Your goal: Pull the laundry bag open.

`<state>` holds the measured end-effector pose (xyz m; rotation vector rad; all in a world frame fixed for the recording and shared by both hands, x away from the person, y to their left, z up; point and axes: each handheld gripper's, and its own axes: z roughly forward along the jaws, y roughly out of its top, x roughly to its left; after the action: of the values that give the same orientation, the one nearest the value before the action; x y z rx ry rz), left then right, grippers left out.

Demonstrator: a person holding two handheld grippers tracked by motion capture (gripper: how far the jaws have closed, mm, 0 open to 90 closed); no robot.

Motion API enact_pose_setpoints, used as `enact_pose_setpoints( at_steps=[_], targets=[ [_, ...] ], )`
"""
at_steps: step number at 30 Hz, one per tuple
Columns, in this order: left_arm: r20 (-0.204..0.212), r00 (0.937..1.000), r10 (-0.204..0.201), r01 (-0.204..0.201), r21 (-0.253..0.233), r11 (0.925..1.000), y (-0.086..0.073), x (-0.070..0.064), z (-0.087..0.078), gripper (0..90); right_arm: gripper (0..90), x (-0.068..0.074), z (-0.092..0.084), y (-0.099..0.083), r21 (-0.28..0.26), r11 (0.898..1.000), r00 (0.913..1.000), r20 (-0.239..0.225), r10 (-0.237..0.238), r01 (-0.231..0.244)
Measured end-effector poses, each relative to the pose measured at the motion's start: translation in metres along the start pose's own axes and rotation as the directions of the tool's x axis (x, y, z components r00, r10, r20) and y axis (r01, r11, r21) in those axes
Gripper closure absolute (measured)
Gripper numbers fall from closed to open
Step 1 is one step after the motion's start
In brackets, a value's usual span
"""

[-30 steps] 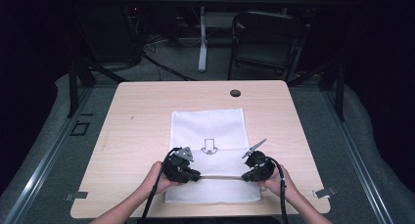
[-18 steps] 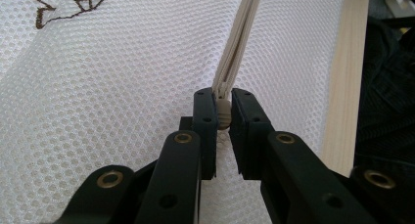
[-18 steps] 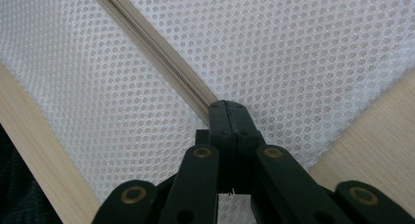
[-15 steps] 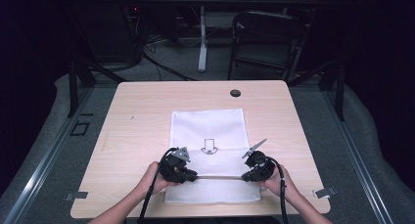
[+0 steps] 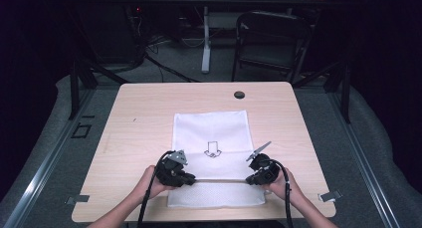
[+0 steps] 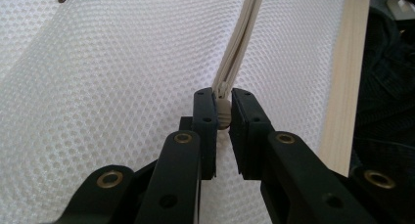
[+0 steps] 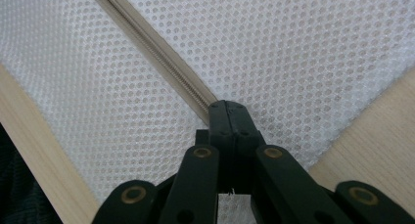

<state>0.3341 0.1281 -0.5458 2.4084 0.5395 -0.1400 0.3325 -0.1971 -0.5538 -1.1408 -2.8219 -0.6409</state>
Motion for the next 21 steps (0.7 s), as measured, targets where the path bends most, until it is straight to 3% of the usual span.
enact_pose_setpoints(
  at_steps=[1,2,5,6,11,15,16,21],
  targets=[
    [-0.014,0.9999,0.001,-0.001,0.006,1.0,-0.001,0.0,-0.001,81.6,90.0,0.0,0.001,0.0,-0.011,1.0,0.9999,-0.011,0.012,-0.012],
    [0.004,1.0,-0.003,0.003,-0.002,1.0,-0.001,0.001,-0.001,81.6,90.0,-0.001,0.0,-0.001,-0.01,1.0,0.9999,-0.009,0.013,-0.013],
    [0.008,1.0,0.004,-0.004,-0.001,1.0,-0.002,0.001,-0.001,81.6,90.0,-0.001,0.001,-0.001,-0.012,1.0,0.9998,-0.008,0.017,-0.017],
    [-0.013,0.9999,0.009,-0.009,0.007,0.9999,-0.002,0.001,-0.002,81.6,90.0,-0.001,0.0,0.0,-0.008,1.0,0.9999,-0.009,0.014,-0.014],
    [-0.015,0.9999,0.007,-0.006,0.005,1.0,-0.004,0.002,-0.006,81.6,90.0,-0.002,0.0,-0.002,-0.022,1.0,0.9999,-0.01,0.009,-0.009],
    [0.011,0.9999,0.0,0.0,0.002,1.0,-0.008,0.004,-0.007,81.6,90.0,-0.001,0.0,-0.002,-0.018,1.0,0.9998,-0.017,0.011,-0.011],
    [-0.012,0.9999,0.006,-0.006,0.006,1.0,-0.008,0.003,-0.008,81.6,90.0,-0.002,0.0,-0.002,-0.018,1.0,0.9998,-0.019,0.011,-0.012],
    [0.003,0.9999,-0.012,0.012,-0.003,0.9999,-0.014,0.006,-0.014,81.6,90.0,-0.001,0.0,-0.001,-0.015,1.0,0.9999,-0.014,0.009,-0.009]
  ],
)
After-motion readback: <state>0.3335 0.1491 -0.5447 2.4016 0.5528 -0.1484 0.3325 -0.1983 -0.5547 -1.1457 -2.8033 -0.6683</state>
